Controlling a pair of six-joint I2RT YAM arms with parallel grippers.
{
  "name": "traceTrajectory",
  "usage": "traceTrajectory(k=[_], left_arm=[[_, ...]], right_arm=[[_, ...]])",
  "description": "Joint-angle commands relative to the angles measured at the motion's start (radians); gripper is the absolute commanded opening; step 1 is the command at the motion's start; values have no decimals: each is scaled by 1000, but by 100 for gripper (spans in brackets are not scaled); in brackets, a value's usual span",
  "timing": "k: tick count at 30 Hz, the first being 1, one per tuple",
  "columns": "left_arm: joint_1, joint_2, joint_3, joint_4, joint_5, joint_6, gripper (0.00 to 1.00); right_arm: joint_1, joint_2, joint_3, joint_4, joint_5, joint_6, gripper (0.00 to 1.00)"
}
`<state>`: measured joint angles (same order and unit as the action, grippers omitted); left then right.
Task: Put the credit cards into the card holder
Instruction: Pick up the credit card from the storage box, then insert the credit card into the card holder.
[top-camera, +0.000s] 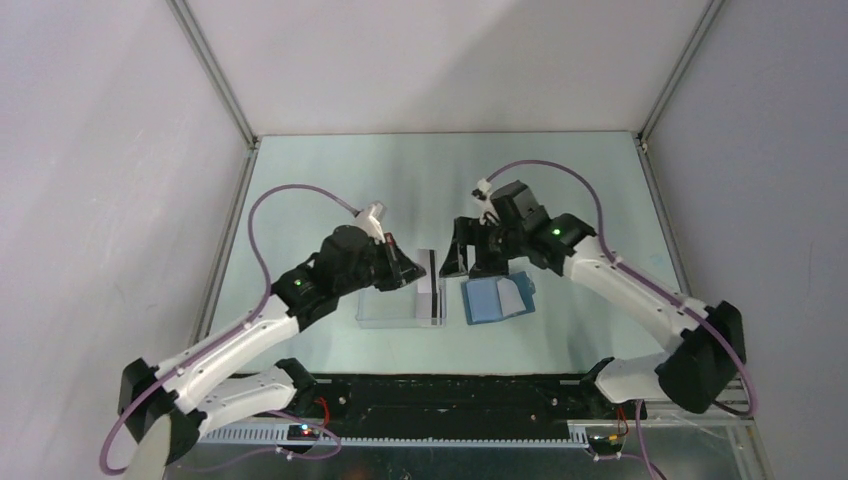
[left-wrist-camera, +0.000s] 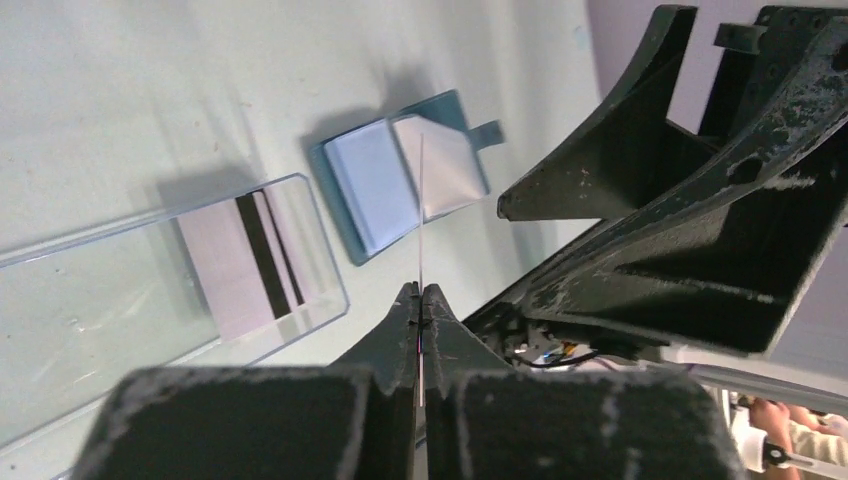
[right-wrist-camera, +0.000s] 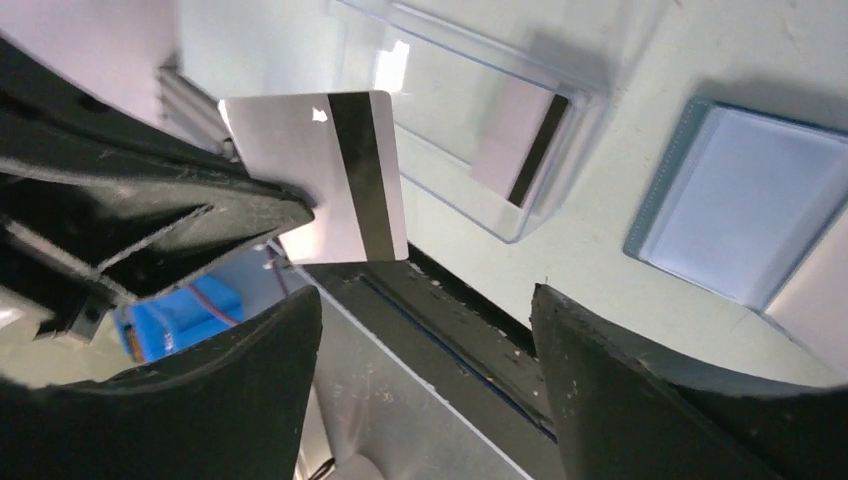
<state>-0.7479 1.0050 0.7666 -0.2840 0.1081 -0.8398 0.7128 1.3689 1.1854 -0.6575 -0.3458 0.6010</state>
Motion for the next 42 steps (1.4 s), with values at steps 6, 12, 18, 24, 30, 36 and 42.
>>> traceTrajectory(k=[6, 12, 18, 24, 30, 36, 42], left_arm=[[33, -155, -32, 207, 175, -105, 0], [49, -165, -128, 554, 365, -262, 0], [49, -153, -143, 611, 405, -287, 0], [48, -151, -156, 622, 414, -293, 0], [48, -136, -164, 622, 429, -298, 0], [49, -127, -169, 622, 430, -298, 0], [50, -120, -187, 621, 406, -295, 62]], right_arm=[[-209, -267, -229, 362, -473, 101, 83], [-230, -293, -291, 546, -626, 171, 73], [-224, -293, -339, 773, -702, 302, 57], [-213, -256, -339, 812, -717, 324, 46], [-205, -226, -339, 880, -776, 357, 36], [-200, -217, -339, 848, -786, 332, 1], [-230, -243, -339, 694, -748, 212, 0]])
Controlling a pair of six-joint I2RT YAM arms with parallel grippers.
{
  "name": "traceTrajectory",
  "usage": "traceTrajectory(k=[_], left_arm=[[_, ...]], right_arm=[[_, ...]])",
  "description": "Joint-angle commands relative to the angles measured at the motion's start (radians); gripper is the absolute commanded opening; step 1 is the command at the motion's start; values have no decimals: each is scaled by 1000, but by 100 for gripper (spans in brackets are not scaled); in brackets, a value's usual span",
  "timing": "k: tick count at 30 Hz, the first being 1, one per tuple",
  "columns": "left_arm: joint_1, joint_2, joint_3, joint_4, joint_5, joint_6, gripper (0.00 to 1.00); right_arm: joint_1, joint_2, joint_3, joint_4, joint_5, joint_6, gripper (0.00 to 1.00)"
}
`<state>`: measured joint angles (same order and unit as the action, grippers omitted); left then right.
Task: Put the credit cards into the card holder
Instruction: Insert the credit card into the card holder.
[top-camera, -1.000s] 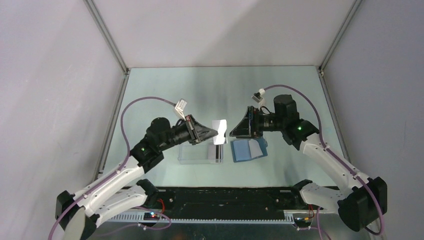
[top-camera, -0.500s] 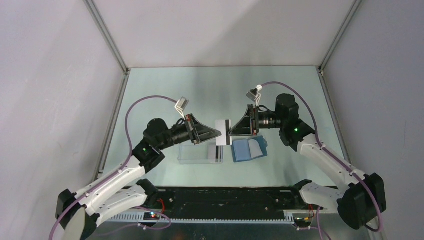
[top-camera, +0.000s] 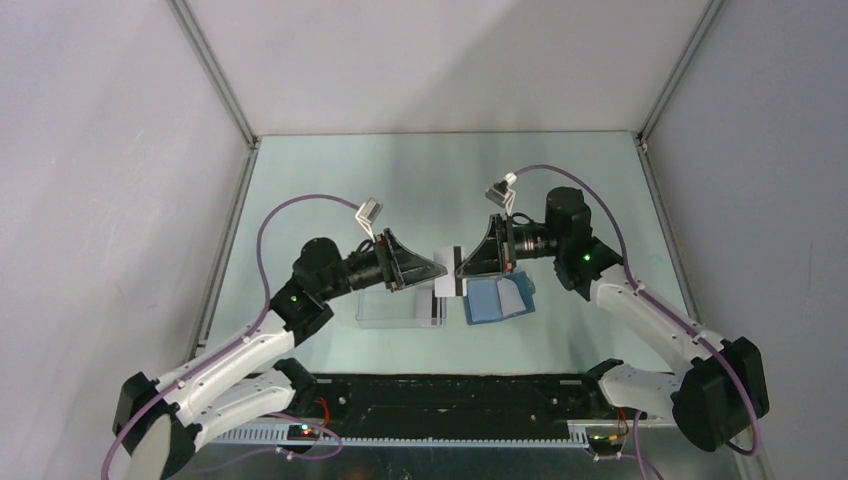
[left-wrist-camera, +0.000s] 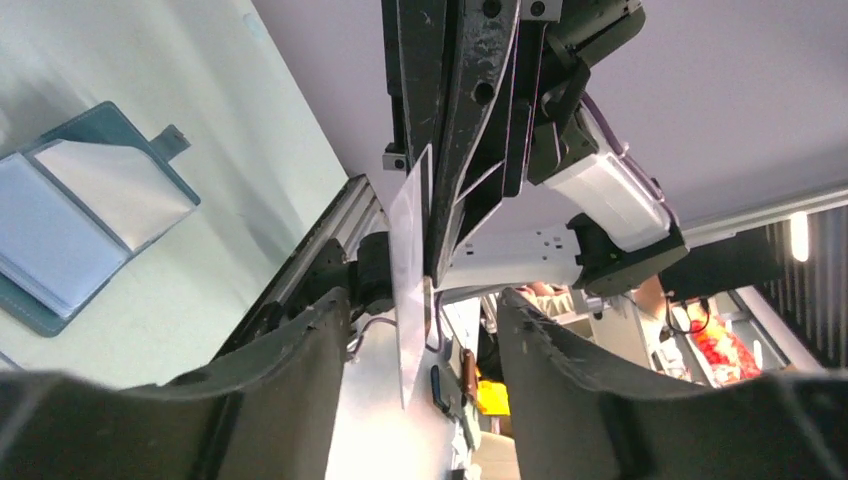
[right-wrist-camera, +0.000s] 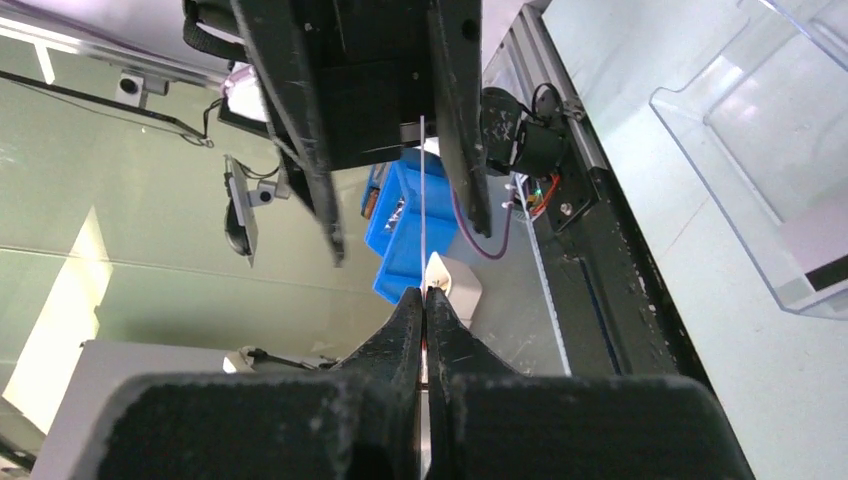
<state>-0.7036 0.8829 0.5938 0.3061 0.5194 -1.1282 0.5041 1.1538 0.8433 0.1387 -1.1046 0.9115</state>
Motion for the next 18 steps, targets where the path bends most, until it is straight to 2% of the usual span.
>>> traceTrajectory(k=[1, 3, 5, 8, 11, 15, 18], left_arm=[[6, 4, -18, 31, -10, -4, 71], [4, 10, -27, 31, -27, 1, 79], [5, 26, -33, 31, -51, 10, 81], [4, 83, -32, 26, -70, 26, 83], [-2, 148, -18, 7, -103, 39, 83], [-30, 277, 38, -43, -146, 68, 74], [-60, 406, 95, -76, -153, 77, 58]], right_arm=[[-43, -38, 3, -145, 35, -151, 0], [-79, -53, 3, -283, 93, -251, 0], [-116, -70, 4, -420, 172, -352, 0], [-157, -87, 3, -608, 318, -491, 0], [-202, -59, 3, -707, 432, -563, 0], [-235, -10, -27, -741, 516, -600, 0], [-238, 41, -52, -722, 576, -601, 0]])
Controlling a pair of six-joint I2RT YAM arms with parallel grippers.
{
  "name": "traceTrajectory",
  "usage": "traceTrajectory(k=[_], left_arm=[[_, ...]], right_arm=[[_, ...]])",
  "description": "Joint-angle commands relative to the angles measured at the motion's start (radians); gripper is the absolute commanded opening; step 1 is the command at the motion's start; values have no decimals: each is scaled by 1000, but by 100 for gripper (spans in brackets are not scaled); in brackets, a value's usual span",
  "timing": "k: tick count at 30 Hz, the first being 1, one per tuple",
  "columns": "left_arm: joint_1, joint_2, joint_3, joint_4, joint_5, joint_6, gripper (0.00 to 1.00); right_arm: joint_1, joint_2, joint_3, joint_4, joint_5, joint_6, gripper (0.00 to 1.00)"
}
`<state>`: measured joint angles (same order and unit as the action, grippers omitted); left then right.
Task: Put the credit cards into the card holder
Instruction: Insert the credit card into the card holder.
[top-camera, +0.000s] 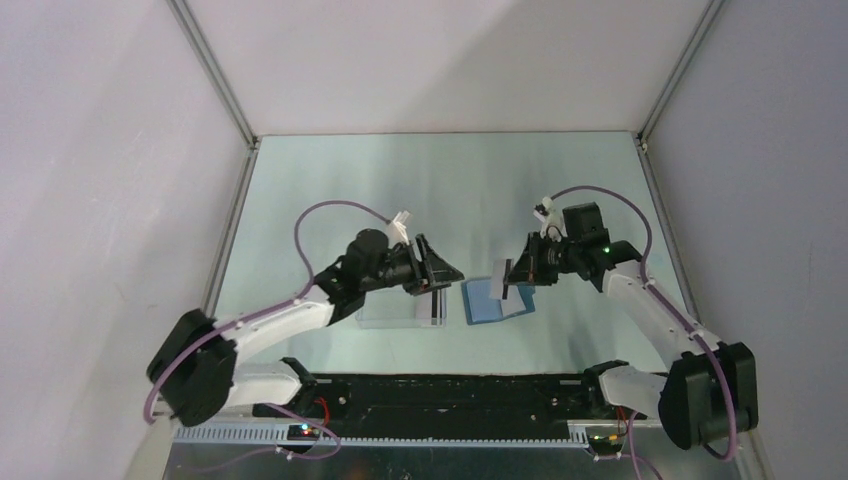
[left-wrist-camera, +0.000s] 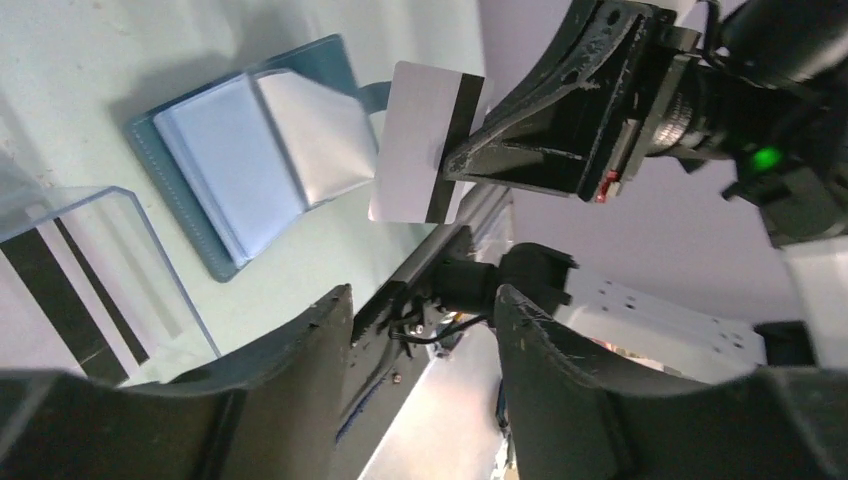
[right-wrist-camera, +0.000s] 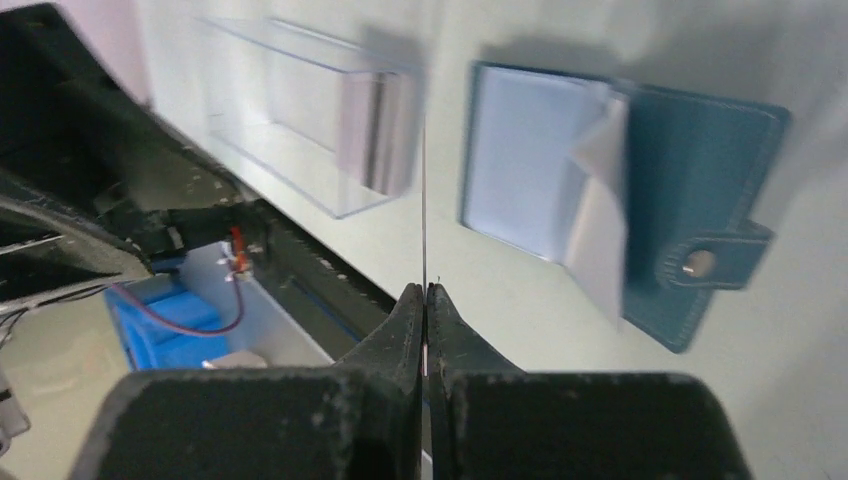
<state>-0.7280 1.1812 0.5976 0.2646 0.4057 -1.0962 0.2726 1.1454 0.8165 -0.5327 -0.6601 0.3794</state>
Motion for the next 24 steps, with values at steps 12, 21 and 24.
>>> traceTrajectory(k=[12, 21, 24], left_arm=[[-145, 435, 373, -301, -176, 171, 24], [-162, 512, 399, -402, -255, 202, 15], [-162, 538, 404, -420, -260, 206, 11]], right_arm=[[-3, 219, -28, -8, 222, -95, 0], [-21, 271, -4, 18, 225, -108, 0], [-31, 284, 5, 31, 197, -115, 0]])
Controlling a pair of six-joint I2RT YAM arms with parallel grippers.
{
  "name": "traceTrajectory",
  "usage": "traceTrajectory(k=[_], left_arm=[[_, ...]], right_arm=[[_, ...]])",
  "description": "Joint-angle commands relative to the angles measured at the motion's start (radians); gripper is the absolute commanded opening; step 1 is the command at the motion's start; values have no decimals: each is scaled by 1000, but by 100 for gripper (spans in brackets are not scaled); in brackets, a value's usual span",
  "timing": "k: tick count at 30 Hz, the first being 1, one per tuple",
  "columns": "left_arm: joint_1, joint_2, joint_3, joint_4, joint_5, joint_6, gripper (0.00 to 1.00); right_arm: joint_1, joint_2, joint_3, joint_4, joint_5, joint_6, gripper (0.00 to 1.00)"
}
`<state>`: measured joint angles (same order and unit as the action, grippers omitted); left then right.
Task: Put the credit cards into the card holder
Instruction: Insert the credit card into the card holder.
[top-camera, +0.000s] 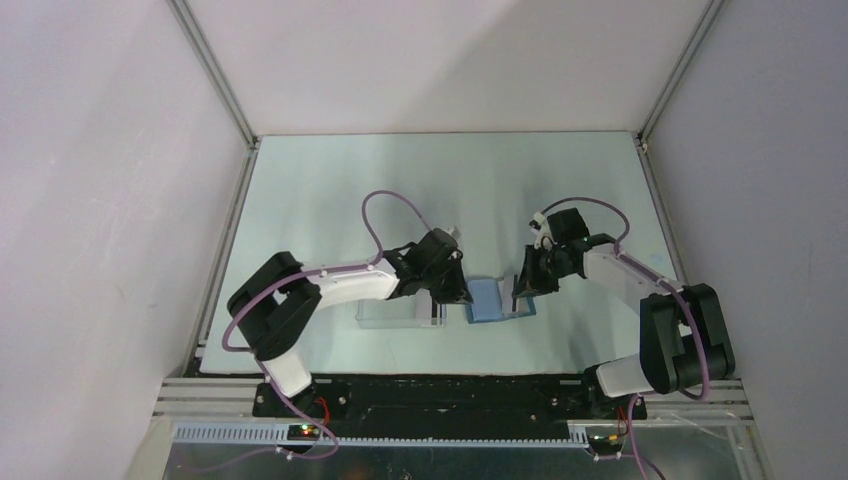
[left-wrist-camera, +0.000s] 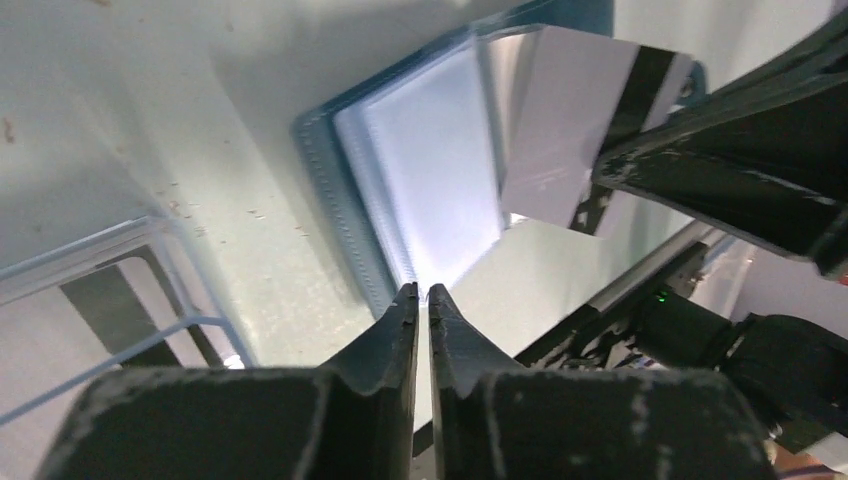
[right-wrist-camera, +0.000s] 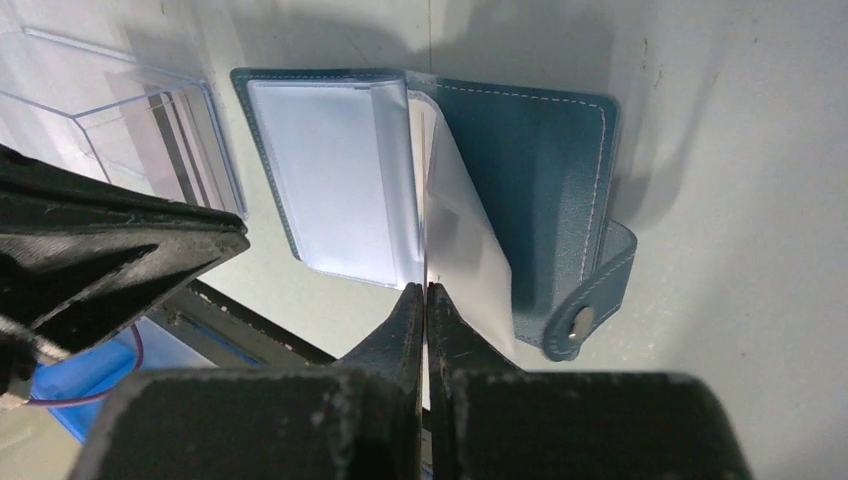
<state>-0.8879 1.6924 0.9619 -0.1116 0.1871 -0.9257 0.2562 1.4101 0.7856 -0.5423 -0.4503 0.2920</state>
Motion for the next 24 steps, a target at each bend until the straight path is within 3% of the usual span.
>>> traceTrajectory(k=[1, 6, 24], left_arm=[[-2, 31, 40, -49, -42, 35, 8], [-3, 70, 48, -68, -46, 29, 0], [-3, 153, 128, -204, -109, 85, 0]], right_arm=[[-19, 25, 38, 43, -31, -30, 0], [-42, 38, 38, 50, -78, -39, 0], [-77, 68, 41, 62, -164, -40, 0]])
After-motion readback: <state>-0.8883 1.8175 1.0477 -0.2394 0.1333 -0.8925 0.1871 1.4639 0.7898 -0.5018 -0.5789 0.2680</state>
